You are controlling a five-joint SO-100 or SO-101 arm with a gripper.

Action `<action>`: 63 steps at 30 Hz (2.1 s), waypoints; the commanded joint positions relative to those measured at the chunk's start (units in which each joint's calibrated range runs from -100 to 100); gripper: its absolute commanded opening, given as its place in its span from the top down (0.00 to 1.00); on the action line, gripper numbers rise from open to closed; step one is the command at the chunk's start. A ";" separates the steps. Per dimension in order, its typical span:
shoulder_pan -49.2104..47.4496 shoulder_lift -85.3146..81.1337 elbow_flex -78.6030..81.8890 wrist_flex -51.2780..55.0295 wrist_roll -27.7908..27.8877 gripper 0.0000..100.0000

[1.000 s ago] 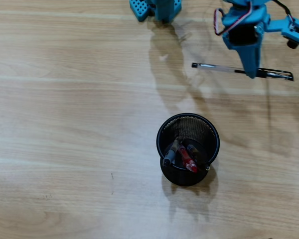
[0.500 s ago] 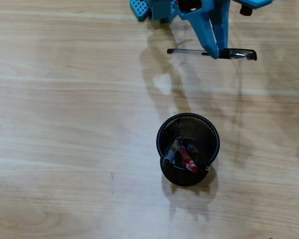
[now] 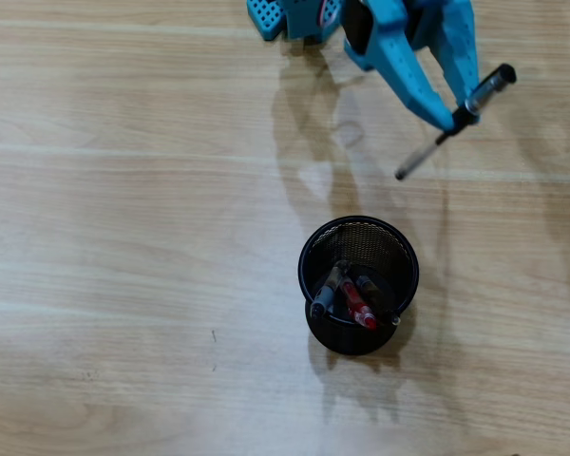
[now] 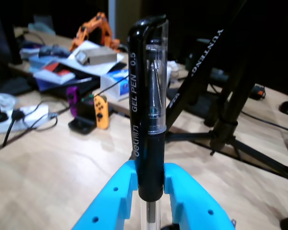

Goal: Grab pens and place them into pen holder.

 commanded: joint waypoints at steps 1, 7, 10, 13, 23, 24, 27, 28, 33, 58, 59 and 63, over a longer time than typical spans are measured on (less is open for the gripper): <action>2.45 5.40 -0.86 -11.75 -1.09 0.98; 7.94 12.36 -0.95 -16.49 -1.14 0.98; 9.31 13.30 -0.50 -16.49 -1.14 0.98; 10.86 15.16 -0.32 -16.49 -2.81 0.98; 10.04 15.84 1.40 -16.49 -5.48 0.90; 9.86 15.67 1.59 -16.49 -5.48 0.89; 9.77 15.33 1.59 -16.49 -5.48 0.88; 9.77 15.33 1.49 -16.49 -5.48 0.88; 9.49 13.47 1.49 -16.40 -4.96 0.88; 11.78 -43.10 46.29 23.05 23.05 0.98; 12.60 -45.56 48.64 24.69 24.36 0.98; 14.98 -55.49 58.87 28.16 29.02 0.98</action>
